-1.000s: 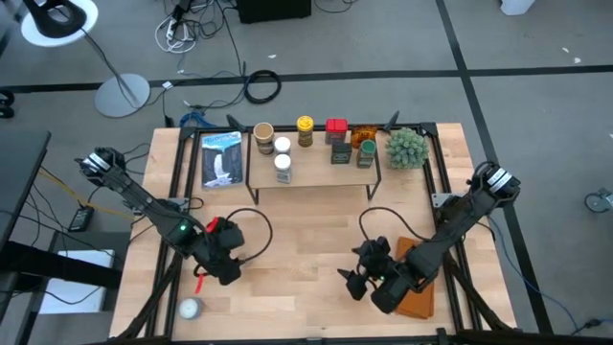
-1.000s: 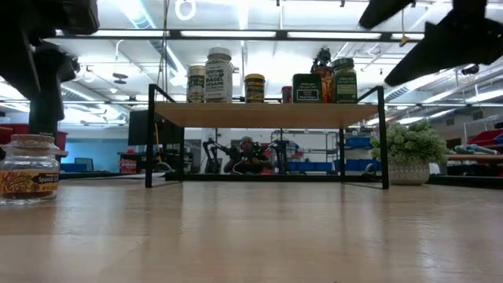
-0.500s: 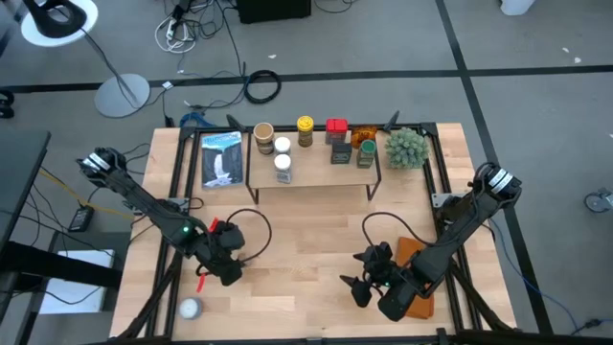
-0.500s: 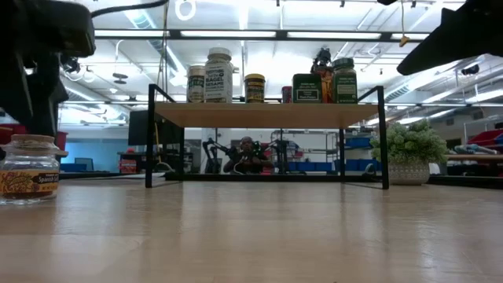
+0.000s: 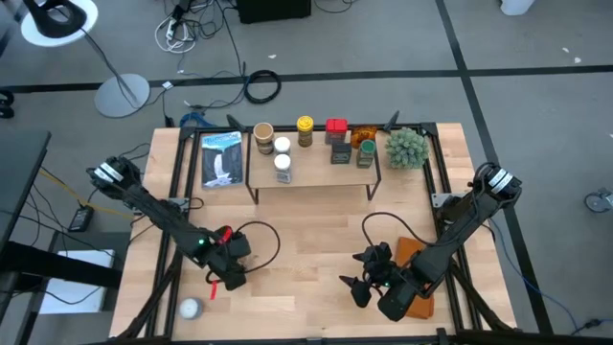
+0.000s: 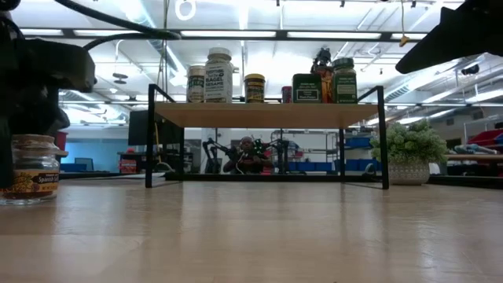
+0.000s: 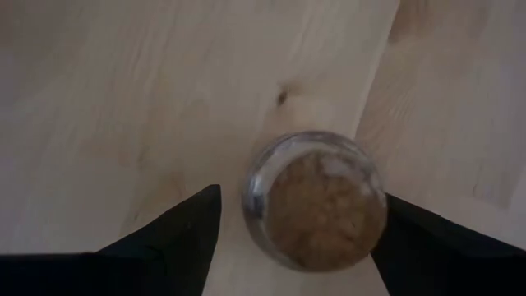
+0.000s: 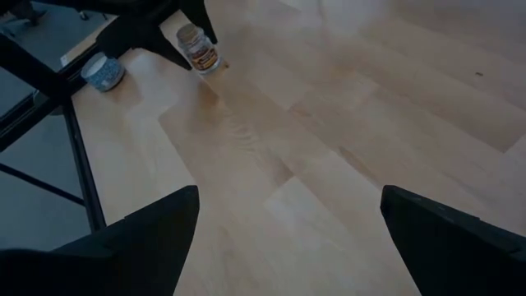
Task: Shelf spices
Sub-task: Put the brown seasoning bottle on the shelf, then return to Home Position
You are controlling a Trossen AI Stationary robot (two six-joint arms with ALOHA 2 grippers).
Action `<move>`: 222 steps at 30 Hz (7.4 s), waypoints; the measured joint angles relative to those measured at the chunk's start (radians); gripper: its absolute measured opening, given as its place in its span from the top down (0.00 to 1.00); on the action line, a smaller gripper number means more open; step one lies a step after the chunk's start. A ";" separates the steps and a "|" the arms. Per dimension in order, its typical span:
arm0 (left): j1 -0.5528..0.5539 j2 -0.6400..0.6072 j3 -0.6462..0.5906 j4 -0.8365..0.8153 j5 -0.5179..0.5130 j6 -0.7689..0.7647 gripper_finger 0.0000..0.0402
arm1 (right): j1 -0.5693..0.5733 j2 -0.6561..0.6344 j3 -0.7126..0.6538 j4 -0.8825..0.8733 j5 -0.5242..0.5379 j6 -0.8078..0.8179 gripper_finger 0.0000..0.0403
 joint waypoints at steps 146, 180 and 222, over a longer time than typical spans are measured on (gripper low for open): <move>0.241 -0.744 -0.506 0.896 -0.273 0.854 0.28 | -0.587 -0.954 -0.953 0.877 -0.691 -1.083 0.06; 0.596 -1.353 -0.656 0.604 0.129 0.942 0.28 | -0.587 -1.265 -0.999 0.637 -0.708 -1.020 0.06; 0.642 -1.410 -0.657 0.595 0.131 0.935 0.28 | -0.627 -1.647 -0.998 0.257 -0.714 -1.151 0.06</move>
